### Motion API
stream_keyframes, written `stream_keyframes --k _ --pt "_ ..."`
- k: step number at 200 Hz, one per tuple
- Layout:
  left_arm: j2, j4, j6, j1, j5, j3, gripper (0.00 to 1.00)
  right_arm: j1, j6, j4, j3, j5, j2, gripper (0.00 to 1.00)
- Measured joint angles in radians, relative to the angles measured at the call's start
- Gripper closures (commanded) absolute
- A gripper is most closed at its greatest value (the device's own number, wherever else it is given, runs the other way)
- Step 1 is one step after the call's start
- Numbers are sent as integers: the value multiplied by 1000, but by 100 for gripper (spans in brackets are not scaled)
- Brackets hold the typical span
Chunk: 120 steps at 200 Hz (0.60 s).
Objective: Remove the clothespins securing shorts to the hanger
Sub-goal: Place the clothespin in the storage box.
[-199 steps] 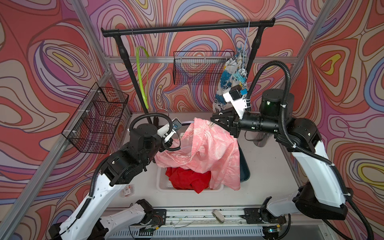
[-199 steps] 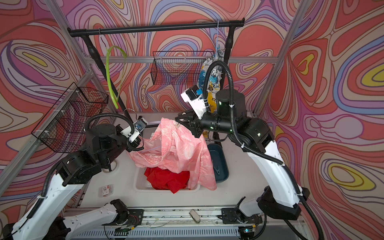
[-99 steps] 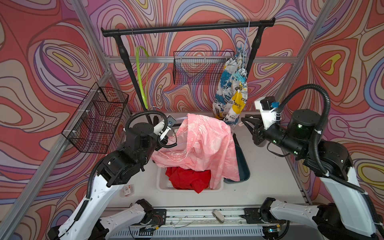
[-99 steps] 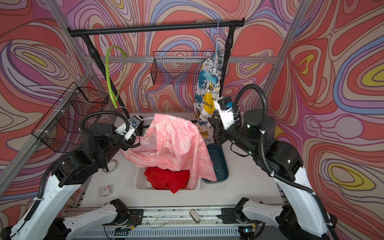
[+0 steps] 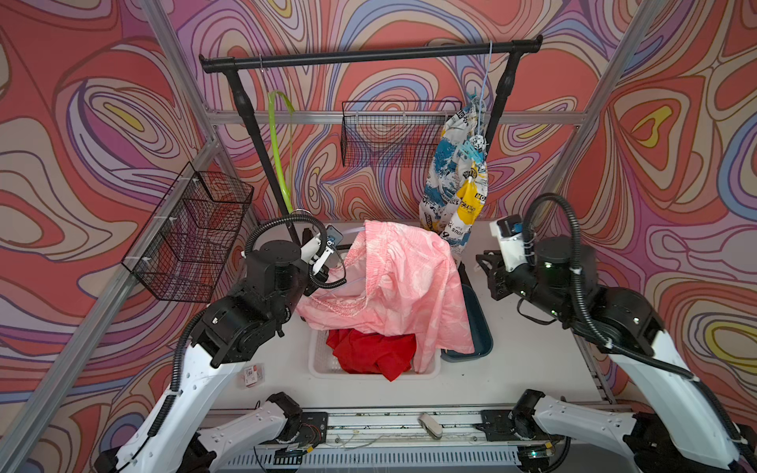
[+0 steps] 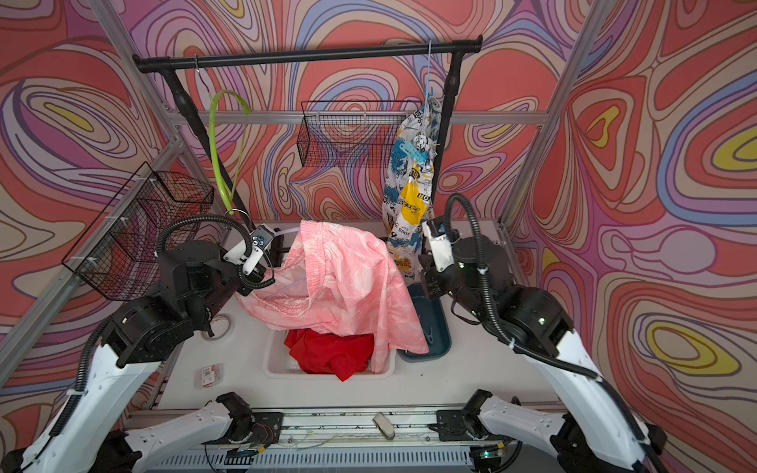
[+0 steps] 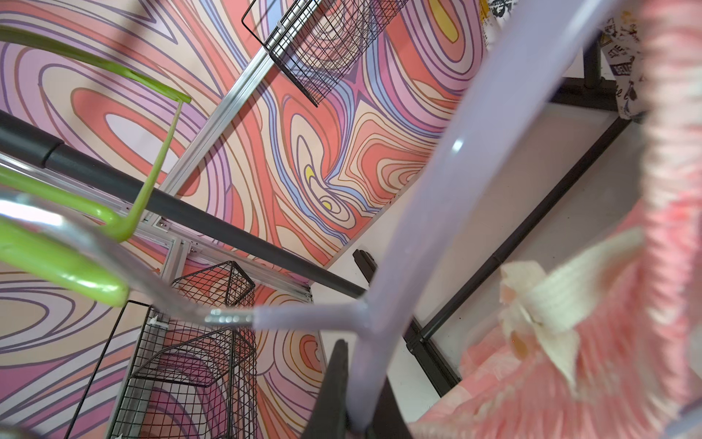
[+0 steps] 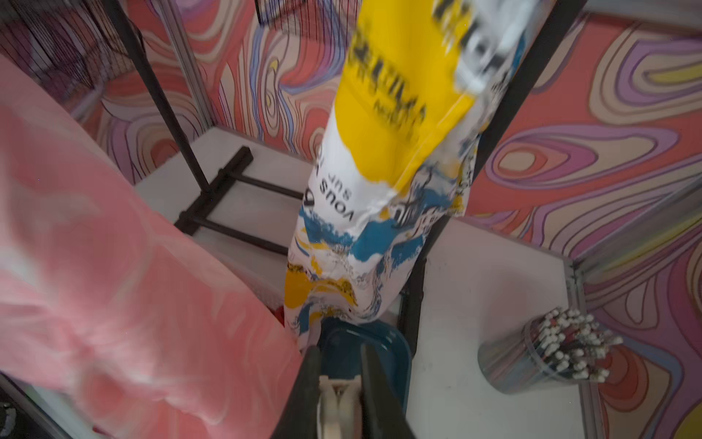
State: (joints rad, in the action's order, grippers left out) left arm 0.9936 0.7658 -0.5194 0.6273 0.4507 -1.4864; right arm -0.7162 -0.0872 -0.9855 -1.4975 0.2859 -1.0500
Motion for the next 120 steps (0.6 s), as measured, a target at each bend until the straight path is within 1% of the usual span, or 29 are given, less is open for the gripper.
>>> stream_keyframes --k 37,52,66,87,117,120 --pt "20 10 4 0 -10 -29 100 0 -132 -27 293 11 -3 100" --pt "32 16 7 0 -15 -48 100 5 -180 -16 393 2 2 100" --pt "49 26 9 0 -23 -72 100 30 -210 18 480 -29 -1 100" --pt "67 34 16 0 -31 -98 100 88 -237 76 555 -90 -17 100" --pt "84 49 31 0 -38 -105 100 168 -272 159 581 -158 -33 100" --pt "85 50 32 0 -40 -105 100 177 -275 168 585 -162 -37 94"
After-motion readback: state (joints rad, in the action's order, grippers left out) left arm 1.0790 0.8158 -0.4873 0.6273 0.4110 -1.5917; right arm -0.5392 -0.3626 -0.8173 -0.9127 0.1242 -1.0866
